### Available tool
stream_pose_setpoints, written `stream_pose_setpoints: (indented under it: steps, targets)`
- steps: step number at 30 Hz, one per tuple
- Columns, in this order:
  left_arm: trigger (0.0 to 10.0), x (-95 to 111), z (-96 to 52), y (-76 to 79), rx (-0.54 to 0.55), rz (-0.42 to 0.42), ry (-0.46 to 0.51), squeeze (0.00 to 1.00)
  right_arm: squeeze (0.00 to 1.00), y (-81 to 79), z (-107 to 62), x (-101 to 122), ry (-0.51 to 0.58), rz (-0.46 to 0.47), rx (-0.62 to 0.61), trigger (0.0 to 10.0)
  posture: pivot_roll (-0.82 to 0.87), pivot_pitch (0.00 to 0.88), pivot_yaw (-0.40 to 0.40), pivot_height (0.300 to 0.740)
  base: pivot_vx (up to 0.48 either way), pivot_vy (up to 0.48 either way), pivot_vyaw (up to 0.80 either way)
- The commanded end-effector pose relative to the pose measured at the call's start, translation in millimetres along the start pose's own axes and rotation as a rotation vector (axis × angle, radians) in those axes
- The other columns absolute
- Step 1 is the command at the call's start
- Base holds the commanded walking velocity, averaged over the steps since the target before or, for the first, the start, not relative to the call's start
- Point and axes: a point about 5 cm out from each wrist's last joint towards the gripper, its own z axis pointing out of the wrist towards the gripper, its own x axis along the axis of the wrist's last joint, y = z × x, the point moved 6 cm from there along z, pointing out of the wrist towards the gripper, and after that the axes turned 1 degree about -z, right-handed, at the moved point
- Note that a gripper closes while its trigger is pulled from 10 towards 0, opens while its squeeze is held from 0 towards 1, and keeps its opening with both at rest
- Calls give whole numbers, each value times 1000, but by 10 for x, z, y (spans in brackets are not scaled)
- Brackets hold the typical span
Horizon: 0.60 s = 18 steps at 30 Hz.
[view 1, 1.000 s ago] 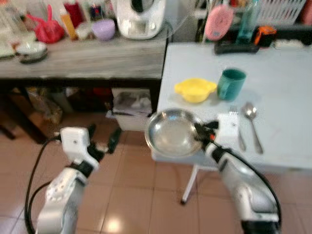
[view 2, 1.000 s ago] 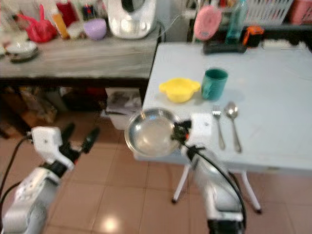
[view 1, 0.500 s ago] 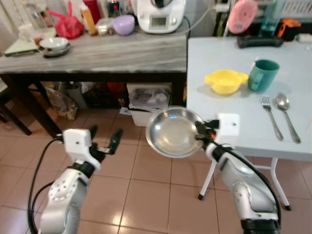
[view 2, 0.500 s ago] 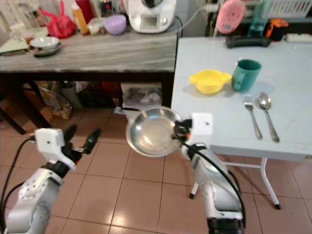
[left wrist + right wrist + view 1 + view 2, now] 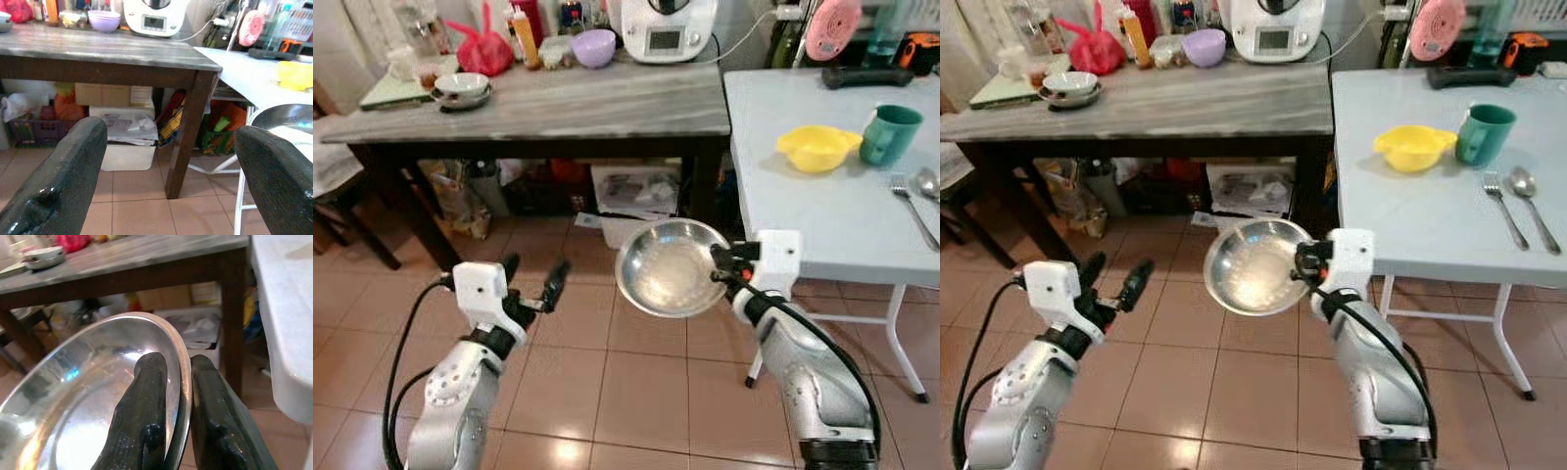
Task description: Setting the table
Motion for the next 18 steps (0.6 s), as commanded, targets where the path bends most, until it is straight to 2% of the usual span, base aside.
stream_pose_setpoints:
  steps: [1,16,18]
  targets:
    - [10000,31,-24,-109,28,28,2,0,0,-124,28,64,24,7,30,10000,-132,47,77,740,0,259,0]
    - [10000,34,-3,-88,25,32,17,0,0,-100,36,83,35,0,22,10000,-134,42,72,740,0,17,0]
    - [10000,37,0,-84,22,31,20,0,0,-100,41,93,37,-3,23,10000,-134,41,72,740,247,0,0]
